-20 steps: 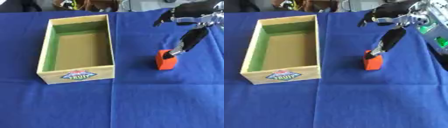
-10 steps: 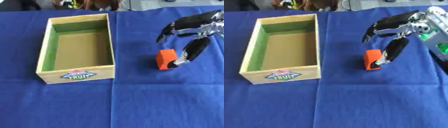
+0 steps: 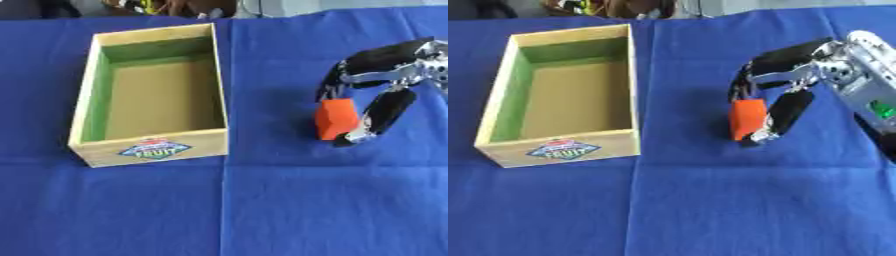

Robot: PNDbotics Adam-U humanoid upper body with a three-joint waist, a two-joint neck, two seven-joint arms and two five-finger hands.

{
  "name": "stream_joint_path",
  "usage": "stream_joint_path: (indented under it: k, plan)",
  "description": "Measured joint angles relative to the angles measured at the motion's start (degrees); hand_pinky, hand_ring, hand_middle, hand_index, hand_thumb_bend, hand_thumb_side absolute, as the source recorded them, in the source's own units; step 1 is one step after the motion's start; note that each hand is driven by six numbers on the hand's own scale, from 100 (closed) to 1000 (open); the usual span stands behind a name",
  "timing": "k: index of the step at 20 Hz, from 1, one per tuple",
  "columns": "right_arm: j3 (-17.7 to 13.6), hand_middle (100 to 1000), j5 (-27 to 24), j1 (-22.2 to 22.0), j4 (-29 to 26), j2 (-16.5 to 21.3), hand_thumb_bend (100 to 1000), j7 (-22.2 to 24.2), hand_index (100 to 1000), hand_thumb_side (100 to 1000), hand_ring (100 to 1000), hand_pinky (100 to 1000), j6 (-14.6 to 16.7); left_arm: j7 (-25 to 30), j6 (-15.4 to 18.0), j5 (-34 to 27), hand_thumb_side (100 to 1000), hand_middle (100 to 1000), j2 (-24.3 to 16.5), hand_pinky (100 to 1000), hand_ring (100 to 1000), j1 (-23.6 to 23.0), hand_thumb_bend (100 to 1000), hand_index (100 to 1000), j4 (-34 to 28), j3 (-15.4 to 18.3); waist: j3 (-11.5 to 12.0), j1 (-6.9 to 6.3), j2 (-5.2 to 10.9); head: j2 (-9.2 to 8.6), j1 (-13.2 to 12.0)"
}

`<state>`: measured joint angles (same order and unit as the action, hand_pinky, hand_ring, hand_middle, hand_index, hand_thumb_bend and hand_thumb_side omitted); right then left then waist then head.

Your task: Pick up objects on the table and place them in the box.

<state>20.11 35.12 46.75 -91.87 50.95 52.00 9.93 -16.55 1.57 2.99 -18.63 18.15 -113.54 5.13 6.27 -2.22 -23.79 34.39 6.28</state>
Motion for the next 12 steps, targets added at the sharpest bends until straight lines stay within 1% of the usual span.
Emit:
stream_joint_path:
  k: [2,5,7,9,12]
  plan:
    - [-0.2,620,0.6,-0.3,0.0,0.0,492,0.0,810,619,713,689,-0.5,0.1,0.0,0.0,1000,754,0.0,693,720,0.0,100,834,0.0,0.0,0.0,-0.09,-0.09,-0.08,0.1]
    - [-0.6,606,1.5,-0.4,0.0,0.0,445,0.0,793,620,694,673,-1.3,0.3,0.0,0.0,1000,752,0.0,693,719,0.0,100,832,0.0,0.0,0.0,-0.24,-0.23,-0.24,0.2]
    - [-0.8,606,2.0,-0.5,0.0,-0.1,441,0.0,793,620,693,672,-1.9,0.3,0.0,0.0,1000,752,0.0,693,719,0.0,100,832,0.0,0.0,0.0,-0.24,-0.25,-0.24,0.3]
    - [-1.1,628,2.5,-0.7,0.1,-0.3,431,0.0,816,639,716,686,-2.5,0.4,0.0,0.0,1000,750,0.0,693,718,0.0,100,829,0.0,0.0,0.0,-0.26,-0.28,-0.26,0.4]
    - [-1.5,655,3.8,-0.9,0.4,-0.3,447,0.0,837,669,736,693,-3.4,0.5,0.0,0.0,1000,746,0.0,693,715,0.0,100,825,0.0,0.0,0.0,-0.32,-0.44,-0.31,0.5]
